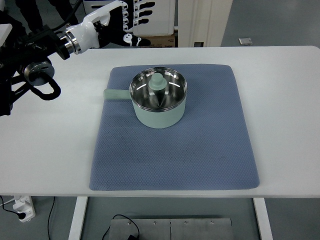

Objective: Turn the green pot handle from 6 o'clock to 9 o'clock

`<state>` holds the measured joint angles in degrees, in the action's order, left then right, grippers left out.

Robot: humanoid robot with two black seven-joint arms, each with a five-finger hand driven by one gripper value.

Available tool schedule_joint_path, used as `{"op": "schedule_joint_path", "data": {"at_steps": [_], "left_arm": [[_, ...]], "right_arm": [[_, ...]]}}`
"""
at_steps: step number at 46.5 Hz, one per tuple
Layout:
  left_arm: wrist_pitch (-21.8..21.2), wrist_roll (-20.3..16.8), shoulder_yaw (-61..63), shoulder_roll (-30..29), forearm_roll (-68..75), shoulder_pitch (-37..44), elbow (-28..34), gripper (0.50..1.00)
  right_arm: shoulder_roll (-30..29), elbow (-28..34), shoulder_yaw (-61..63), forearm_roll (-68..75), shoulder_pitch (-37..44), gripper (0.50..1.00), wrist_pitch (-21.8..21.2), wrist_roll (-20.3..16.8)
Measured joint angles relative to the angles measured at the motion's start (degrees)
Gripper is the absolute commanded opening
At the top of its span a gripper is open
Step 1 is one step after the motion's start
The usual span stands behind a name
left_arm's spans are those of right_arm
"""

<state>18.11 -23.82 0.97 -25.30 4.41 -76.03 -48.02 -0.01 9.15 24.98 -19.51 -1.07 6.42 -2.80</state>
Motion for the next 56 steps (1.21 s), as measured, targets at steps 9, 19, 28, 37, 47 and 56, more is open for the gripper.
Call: {"op": "schedule_joint_path", "data": {"at_steps": [9, 19, 28, 37, 47, 56], "left_arm": [[-2.87, 0.63, -0.09, 0.13, -10.22, 3.36, 3.91, 1.000], [-6.02, 0.73, -1.52, 1.57, -19.05, 7.54, 5.23, 1.000], [-8.74, 0.79, -7.06, 2.54, -22.08, 11.52, 5.28, 1.000], [-9.46, 1.50, -12.24, 2.54, -23.21, 15.87, 5.27, 1.000], [-9.68, 2.10, -15.12, 2.51, -25.72, 19.14, 5.29, 1.000], [-9.62, 3.63, -17.33, 2.48, -28.55, 21.81, 5.60, 1.000]], "right_arm": [[0.01, 0.00, -0.01, 0.00, 0.02, 1.000, 0.00, 0.00], [0.01, -0.02, 0.00, 0.00, 0.01, 1.000, 0.00, 0.00], [0.01, -0.02, -0.01, 0.00, 0.02, 1.000, 0.00, 0.00], [0.01, -0.01, 0.00, 0.00, 0.01, 1.000, 0.00, 0.00], [0.01, 0.00, 0.01, 0.00, 0.02, 1.000, 0.00, 0.00], [0.01, 0.00, 0.01, 0.00, 0.01, 1.000, 0.00, -0.01]]}}
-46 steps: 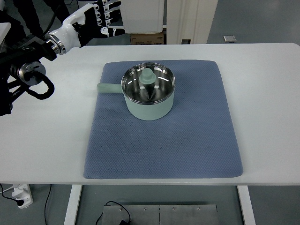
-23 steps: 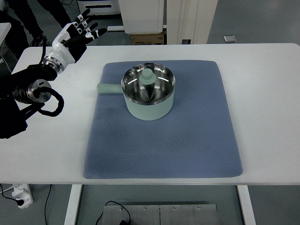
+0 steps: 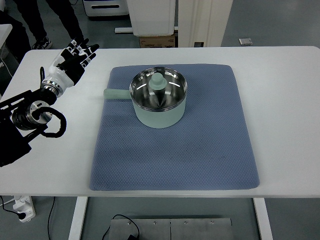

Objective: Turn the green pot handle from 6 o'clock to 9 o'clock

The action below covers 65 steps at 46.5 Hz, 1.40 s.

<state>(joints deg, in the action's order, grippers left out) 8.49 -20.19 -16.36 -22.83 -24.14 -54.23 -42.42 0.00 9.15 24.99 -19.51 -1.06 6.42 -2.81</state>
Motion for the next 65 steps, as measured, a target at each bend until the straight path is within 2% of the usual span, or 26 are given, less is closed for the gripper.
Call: {"op": "schedule_joint_path", "data": {"at_steps": [17, 34, 65], "left_arm": [[0.58, 1.67, -6.62, 1.84, -1.61, 2.63, 0.87, 1.000], [0.61, 1.75, -9.55, 5.81, -1.63, 5.03, 0.86, 1.000], [1.26, 1.72, -10.63, 6.66, -1.77, 6.49, 0.63, 1.000]], "right_arm": [[0.00, -0.01, 0.00, 0.00, 0.00, 1.000, -0.02, 0.00], [0.00, 0.18, -0.02, -0.10, 1.13, 1.000, -0.02, 0.28], [0.00, 0.01, 0.17, 0.32, 0.83, 1.000, -0.01, -0.05]]}}
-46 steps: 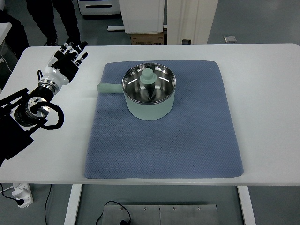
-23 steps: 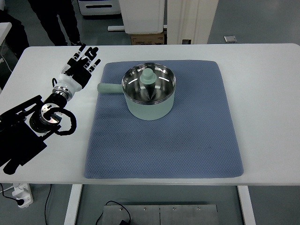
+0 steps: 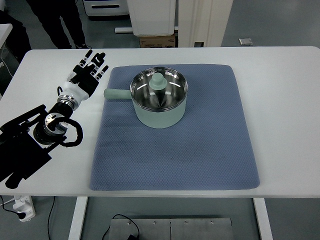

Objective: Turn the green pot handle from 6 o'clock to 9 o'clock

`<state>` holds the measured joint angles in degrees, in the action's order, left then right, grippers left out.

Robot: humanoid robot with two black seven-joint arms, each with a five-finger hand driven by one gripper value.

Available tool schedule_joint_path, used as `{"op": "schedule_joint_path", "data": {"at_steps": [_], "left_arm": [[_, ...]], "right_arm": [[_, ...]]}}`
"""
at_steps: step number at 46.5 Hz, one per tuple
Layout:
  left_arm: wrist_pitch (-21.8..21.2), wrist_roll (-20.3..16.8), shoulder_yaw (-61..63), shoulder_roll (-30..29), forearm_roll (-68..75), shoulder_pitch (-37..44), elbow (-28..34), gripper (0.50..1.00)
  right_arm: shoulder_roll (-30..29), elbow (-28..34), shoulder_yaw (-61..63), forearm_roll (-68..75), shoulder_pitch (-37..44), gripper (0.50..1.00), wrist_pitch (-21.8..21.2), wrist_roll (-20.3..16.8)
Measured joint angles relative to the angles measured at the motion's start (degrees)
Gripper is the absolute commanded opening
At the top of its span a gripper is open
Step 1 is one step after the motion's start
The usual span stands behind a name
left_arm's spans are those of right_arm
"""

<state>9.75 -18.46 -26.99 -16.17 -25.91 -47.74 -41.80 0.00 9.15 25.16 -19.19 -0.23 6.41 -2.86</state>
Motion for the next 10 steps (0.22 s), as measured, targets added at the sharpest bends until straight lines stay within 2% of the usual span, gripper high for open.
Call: {"op": "schedule_joint_path", "data": {"at_steps": [10], "left_arm": [[0.26, 0.00, -0.24, 0.00, 0.00, 0.00, 0.05, 1.000]], "right_arm": [[0.00, -0.10, -0.04, 0.02, -0.02, 1.000, 0.17, -0.05]]}}
